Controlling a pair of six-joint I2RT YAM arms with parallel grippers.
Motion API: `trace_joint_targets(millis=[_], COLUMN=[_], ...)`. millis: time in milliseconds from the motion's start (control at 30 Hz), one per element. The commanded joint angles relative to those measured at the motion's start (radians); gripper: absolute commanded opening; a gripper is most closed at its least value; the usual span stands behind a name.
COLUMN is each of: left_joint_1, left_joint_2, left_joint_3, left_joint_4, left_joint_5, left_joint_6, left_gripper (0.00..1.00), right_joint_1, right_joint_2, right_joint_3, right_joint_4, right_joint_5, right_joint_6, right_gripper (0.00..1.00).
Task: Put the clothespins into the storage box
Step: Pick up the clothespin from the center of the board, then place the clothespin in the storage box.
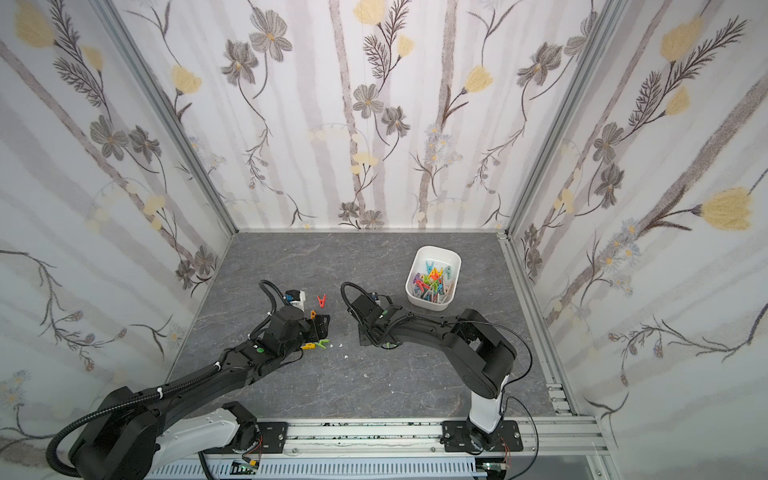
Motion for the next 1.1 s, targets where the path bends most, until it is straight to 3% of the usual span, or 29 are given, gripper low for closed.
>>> trace_joint_targets(millis=[0,167,333,600,767,933,1067], left_joint_1=[0.001,-0.002,-0.008,-0.009,-0.008,-0.027,-0.16], left_joint_2=[0.004,0.011,0.018,0.019,0.012,0.022,0.067], left_joint_3=[0.013,0.014,0.016,0.02,0.035,0.066,0.109], left_joint_4=[0.015,0.037,0.045,0.047,0.037,0.065,0.148], left_joint_5=[-0.006,-0.003,0.0,-0.003,-0.013,-0.028,-0.103], left_joint_6=[0.001,0.026,0.036,0.04,0.051,0.091,0.192], left_gripper=[0.78,0.78,0.78,0.78,0.77,0.77,0.77], right_joint_1=[0.002,0.004,0.001,-0.008,-0.017,-0.082,-0.249], right_joint_2=[-0.057,-0.077,-0.015,0.041,-0.048,-0.177,-0.269], right_joint_3=[0.005,-0.025,-0.014,-0.016,-0.012,-0.001,-0.005], right_joint_4=[-0.022,-0.004,0.006,0.039,0.023,-0.001,-0.014], right_joint_5=[0.043,-0.006,-0.01,-0.029,0.012,0.023,0.048], right_joint_6=[0.022,0.067,0.071,0.073,0.058,0.021,-0.042], right_gripper=[0.23,0.3,0.3,0.17,0.05,0.04,0.04])
